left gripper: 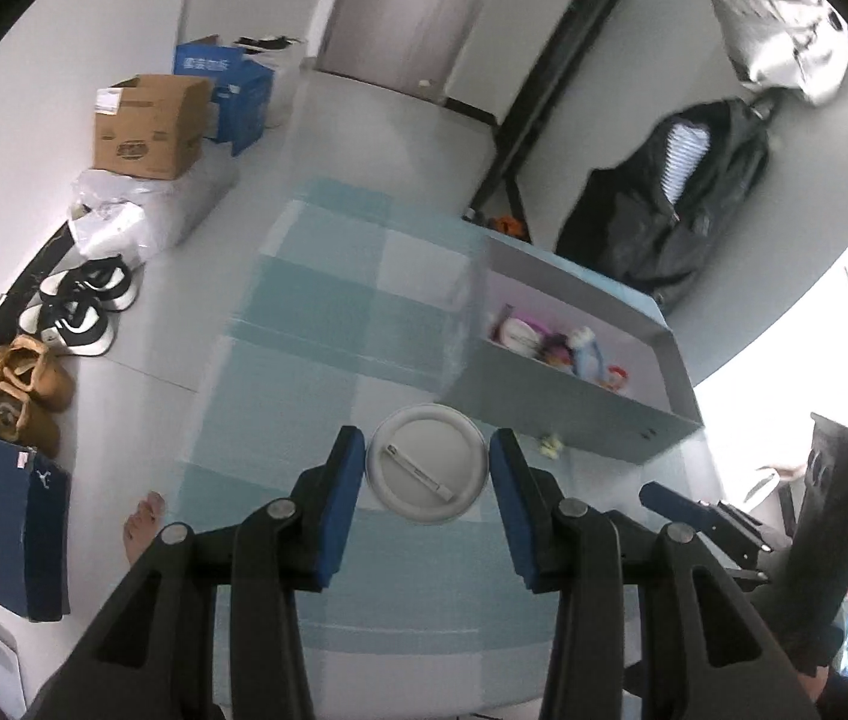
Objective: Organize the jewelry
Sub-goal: 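Close the left tool on the white badge while right tool grasps the yellow flower charm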
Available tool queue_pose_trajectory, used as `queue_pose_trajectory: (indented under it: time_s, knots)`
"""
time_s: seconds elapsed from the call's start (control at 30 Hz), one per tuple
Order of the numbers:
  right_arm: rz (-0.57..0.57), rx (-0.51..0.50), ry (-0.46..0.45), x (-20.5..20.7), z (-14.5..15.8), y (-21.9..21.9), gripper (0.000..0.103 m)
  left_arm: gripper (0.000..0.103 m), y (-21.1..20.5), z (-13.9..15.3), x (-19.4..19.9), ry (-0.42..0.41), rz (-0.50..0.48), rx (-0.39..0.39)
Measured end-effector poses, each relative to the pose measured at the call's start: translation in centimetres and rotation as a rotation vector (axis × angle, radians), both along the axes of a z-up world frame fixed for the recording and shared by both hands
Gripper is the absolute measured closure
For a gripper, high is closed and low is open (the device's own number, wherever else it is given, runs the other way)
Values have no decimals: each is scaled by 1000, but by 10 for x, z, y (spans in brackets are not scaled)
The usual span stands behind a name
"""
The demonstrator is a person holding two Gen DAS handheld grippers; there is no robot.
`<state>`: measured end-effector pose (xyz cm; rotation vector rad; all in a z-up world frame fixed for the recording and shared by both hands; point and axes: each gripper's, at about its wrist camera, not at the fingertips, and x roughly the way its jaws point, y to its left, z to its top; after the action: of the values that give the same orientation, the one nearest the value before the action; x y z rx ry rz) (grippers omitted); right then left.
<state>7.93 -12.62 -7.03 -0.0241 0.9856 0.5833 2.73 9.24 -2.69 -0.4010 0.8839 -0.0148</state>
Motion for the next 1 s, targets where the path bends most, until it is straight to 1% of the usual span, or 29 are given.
queue_pose_trajectory:
  time_s: [0.03, 0.1, 0.13, 0.2, 0.27, 0.3, 0.37, 0.4, 0.5, 0.57, 0.63, 0.7, 0.73, 0.77, 0.8, 0.83, 0.9, 1.0]
  knots:
    - [-9, 1, 8, 2, -3, 4, 36, 66, 2, 2, 2, -3, 7, 0]
    - [-52, -8, 27, 7, -9, 14, 41, 66, 12, 4, 0, -16, 21, -31]
    - [-77, -10, 12, 8, -8, 16, 42, 66, 17, 4, 1, -17, 28, -56]
    - [-121, 3, 16, 10, -8, 22, 42, 66, 23, 2, 1, -13, 44, -80]
    - [-177, -8, 4, 12, -8, 30, 42, 66, 28, -1, 2, -5, 51, -121]
    - [-195, -29, -8, 13, -9, 37, 43, 66, 30, -1, 1, -6, 53, -136]
    - [-226, -93, -39, 13, -10, 49, 49, 66, 33, 0, 1, -11, 56, -154]
    - [-228, -123, -56, 12, -10, 58, 53, 66, 34, 0, 1, -13, 56, -160]
    - [-268, -213, -87, 12, -12, 71, 55, 66, 35, 3, -1, -28, 44, -162]
    - [-299, -237, -100, 12, -13, 74, 56, 66, 37, 6, -3, -42, 46, -152]
    - [-327, -247, -106, 13, -14, 78, 59, 66, 42, 7, -4, -51, 56, -161]
    - [-334, -259, -116, 15, -13, 81, 63, 66, 46, 5, -5, -48, 66, -182]
    - [-331, -269, -127, 14, -12, 84, 70, 66, 48, 4, -5, -45, 71, -194]
    - [-323, -272, -134, 13, -13, 89, 75, 66, 49, 3, -5, -40, 75, -202]
    - [-310, -287, -149, 12, -13, 94, 87, 66, 50, 2, -4, -37, 79, -206]
    - [-299, -307, -163, 9, -13, 99, 92, 66, 50, 2, -4, -36, 79, -210]
    - [-276, -318, -187, 4, -13, 103, 92, 66, 50, 3, -5, -41, 76, -208]
    - [-260, -284, -189, 2, -13, 96, 93, 66, 49, 5, -7, -47, 69, -202]
